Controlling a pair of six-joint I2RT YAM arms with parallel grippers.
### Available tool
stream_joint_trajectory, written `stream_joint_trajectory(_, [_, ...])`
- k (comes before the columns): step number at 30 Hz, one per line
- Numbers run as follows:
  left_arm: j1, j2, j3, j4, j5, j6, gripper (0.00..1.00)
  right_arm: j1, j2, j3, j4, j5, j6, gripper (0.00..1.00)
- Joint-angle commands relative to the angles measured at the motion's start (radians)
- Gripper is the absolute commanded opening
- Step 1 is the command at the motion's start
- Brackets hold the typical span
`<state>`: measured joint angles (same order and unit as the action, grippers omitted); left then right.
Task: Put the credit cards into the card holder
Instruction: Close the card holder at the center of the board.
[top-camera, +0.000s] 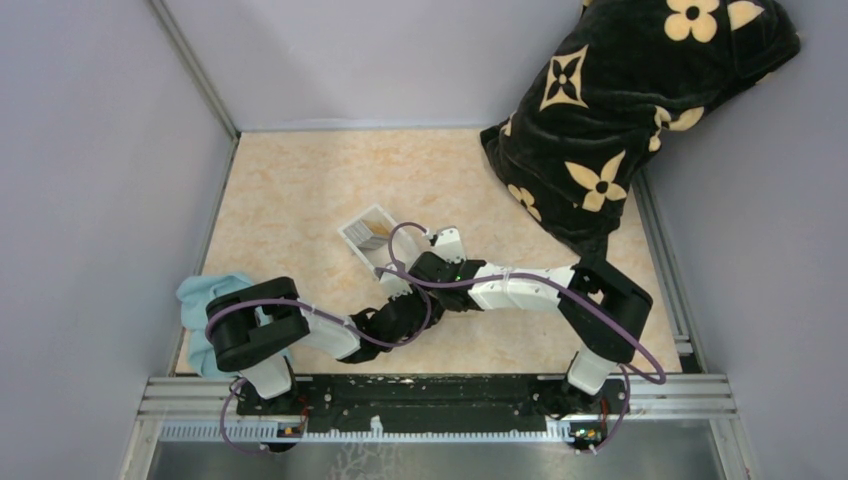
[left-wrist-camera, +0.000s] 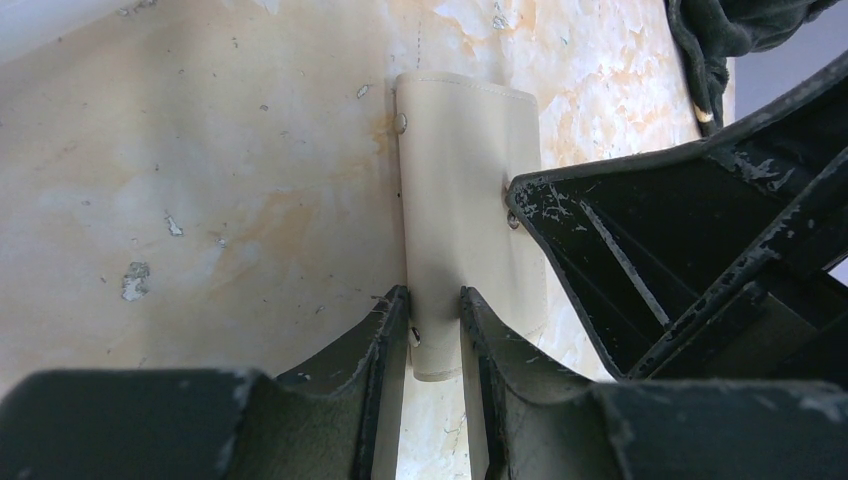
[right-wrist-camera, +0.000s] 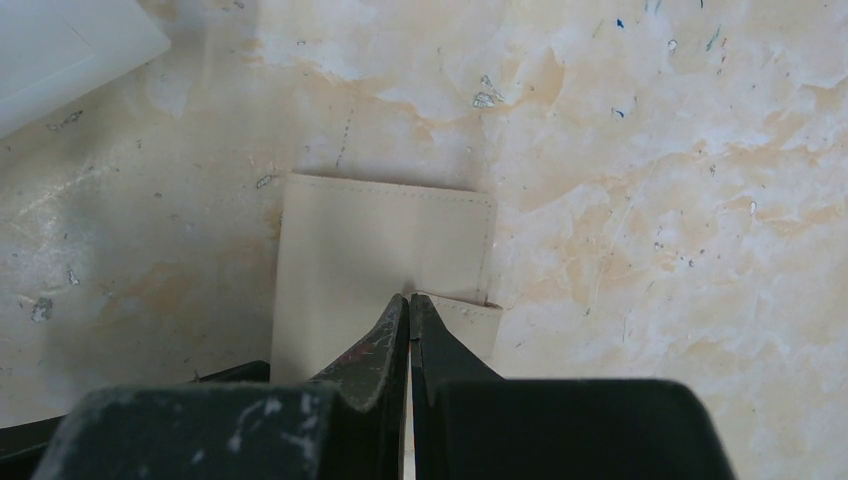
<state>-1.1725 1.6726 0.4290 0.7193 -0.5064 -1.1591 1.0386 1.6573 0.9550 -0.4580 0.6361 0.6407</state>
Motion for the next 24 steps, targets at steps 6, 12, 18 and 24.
stream_joint_trajectory(6, [0.000, 0.036, -0.016, -0.083, 0.028, -0.002, 0.33, 0.022, -0.020, -0.043, 0.009, 0.038, 0.057, 0.00])
stream_joint_trajectory(12, [-0.002, 0.039, -0.020, -0.083, 0.034, -0.025, 0.33, 0.032, -0.035, -0.058, 0.003, 0.058, 0.081, 0.00])
stream_joint_trajectory(18, [-0.004, 0.009, -0.041, -0.069, 0.032, -0.031, 0.33, 0.035, -0.060, -0.065, -0.002, 0.083, 0.086, 0.00])
stream_joint_trajectory(24, [-0.029, -0.085, -0.079, -0.088, 0.031, -0.004, 0.34, 0.035, -0.060, -0.062, 0.007, 0.085, 0.077, 0.00])
